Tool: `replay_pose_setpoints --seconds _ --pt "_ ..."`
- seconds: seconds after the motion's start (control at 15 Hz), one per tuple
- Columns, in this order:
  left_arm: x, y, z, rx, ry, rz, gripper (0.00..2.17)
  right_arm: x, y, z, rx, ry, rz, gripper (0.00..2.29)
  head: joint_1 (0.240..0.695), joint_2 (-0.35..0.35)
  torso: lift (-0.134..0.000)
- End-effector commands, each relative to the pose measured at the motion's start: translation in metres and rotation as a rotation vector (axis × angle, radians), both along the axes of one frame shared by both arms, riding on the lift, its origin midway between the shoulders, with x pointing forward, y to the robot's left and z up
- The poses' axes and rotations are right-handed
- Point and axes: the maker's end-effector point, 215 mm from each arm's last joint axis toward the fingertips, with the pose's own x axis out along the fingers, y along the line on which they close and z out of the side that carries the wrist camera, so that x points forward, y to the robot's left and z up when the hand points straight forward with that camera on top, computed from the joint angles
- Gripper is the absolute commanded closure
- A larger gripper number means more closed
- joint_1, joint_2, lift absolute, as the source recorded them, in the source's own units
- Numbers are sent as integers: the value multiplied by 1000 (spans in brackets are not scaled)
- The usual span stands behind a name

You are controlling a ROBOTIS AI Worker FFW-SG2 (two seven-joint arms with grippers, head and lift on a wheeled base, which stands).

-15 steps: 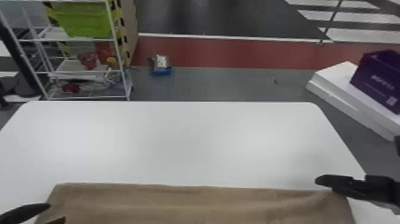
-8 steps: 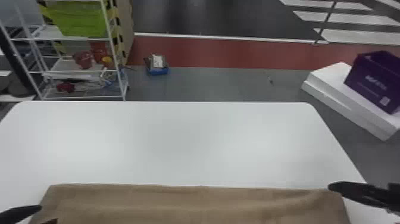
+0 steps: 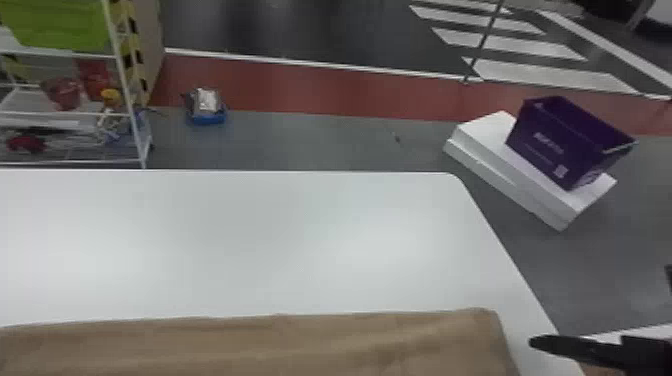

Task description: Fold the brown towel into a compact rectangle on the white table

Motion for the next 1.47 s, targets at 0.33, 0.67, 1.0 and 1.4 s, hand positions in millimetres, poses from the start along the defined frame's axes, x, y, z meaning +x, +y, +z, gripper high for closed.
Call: replay_pose_setpoints --seconds 0.33,0.67,1.0,1.4 --pt "-1 3 -1 -2 2 3 140 7 24 -16 -10 23 69 471 695 -227 -124" --pt "0 1 -1 -1 1 0 140 17 36 -21 -22 35 99 475 695 -201 -124" --pt "-1 1 -2 0 3 1 140 25 36 -20 -41 33 109 768 695 -182 -124" --pt "-1 2 -3 2 5 1 140 26 28 -25 -79 25 140 1339 695 -193 -124"
